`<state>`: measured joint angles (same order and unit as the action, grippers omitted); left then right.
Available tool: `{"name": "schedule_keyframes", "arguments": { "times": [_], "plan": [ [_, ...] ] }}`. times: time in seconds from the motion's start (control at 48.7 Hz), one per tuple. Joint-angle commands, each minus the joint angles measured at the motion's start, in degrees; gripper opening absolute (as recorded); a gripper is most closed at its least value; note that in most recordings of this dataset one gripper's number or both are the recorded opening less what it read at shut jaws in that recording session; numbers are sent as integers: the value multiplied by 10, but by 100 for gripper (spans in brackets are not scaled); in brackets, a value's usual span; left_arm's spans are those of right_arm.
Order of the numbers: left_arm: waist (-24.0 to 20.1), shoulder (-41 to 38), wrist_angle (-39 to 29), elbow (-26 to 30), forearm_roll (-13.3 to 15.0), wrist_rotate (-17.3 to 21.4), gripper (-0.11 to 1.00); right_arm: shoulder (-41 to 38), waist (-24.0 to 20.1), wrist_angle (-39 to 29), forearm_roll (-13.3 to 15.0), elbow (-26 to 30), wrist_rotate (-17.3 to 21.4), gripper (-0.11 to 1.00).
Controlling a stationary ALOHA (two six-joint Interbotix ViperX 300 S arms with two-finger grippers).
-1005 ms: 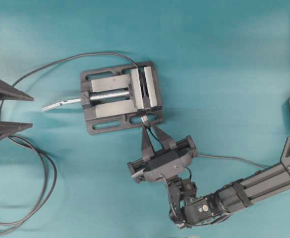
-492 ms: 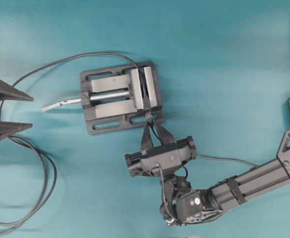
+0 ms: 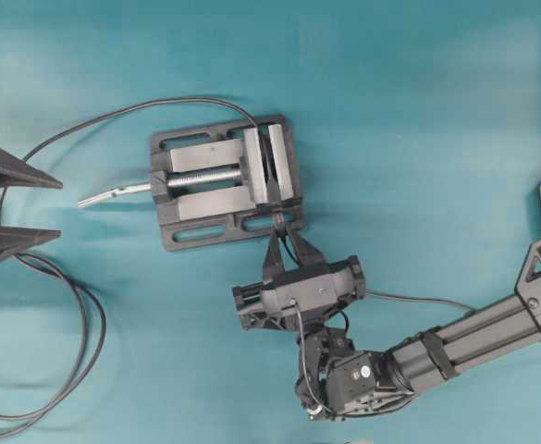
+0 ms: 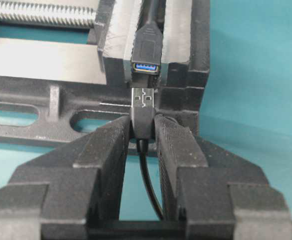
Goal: Insert the USB cable into the fixed female connector.
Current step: 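Align the USB plug under the blue port in the vise, then push the USB plug into the blue port with the right gripper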
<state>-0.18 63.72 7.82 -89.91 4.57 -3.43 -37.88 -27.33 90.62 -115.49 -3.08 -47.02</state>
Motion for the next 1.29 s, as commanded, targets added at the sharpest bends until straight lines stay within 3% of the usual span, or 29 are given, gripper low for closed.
{"name": "schedule_keyframes", "arguments": {
  "times": [0.0,1.272],
  "plan": [
    [1,-4,5,7,-2,-5,99,23,4,2,0,11,-1,21],
    [1,-4,5,7,-2,-5,99,33,25,4,3,13,-7,21]
  ]
}}
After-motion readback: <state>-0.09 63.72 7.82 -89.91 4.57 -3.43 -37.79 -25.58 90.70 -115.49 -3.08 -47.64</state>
